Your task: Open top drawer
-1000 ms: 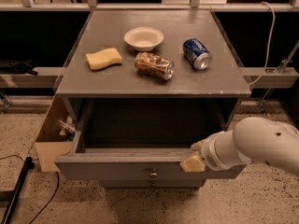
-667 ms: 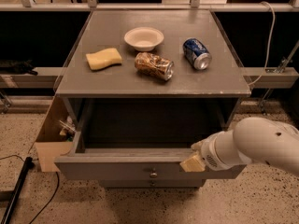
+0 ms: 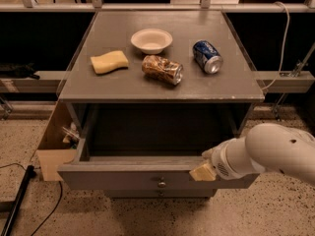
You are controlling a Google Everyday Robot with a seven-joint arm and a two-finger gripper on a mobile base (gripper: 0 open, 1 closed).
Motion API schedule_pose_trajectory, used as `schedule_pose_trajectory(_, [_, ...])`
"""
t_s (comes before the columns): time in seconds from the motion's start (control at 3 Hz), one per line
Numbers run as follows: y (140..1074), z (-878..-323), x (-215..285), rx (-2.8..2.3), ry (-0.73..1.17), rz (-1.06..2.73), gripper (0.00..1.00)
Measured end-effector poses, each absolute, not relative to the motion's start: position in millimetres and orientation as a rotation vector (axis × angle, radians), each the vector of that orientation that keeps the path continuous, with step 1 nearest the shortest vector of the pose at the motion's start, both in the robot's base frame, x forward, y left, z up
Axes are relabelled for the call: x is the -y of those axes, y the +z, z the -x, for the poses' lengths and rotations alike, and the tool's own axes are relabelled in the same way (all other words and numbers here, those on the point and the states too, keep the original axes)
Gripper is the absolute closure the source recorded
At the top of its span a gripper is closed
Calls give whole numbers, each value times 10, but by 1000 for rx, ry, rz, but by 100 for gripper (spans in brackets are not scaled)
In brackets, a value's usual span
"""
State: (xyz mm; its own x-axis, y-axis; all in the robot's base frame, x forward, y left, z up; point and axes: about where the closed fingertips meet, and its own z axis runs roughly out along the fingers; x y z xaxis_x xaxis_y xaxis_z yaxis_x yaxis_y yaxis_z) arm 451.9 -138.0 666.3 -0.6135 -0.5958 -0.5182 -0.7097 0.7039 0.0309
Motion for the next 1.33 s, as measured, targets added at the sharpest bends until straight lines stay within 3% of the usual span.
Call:
schedule_pose_trajectory(0.33, [6663, -4519, 1380, -2434, 320, 1002, 23])
schedule_pose_trajectory(0.67, [6663, -4519, 1380, -2434, 320, 1002, 46])
schedule_pose_trajectory(1.0, [6597, -4383, 1375, -2429, 347, 1006, 77])
schedule_pose_trajectory(1.33, [6613, -4320, 1361, -2426, 359, 1005, 99])
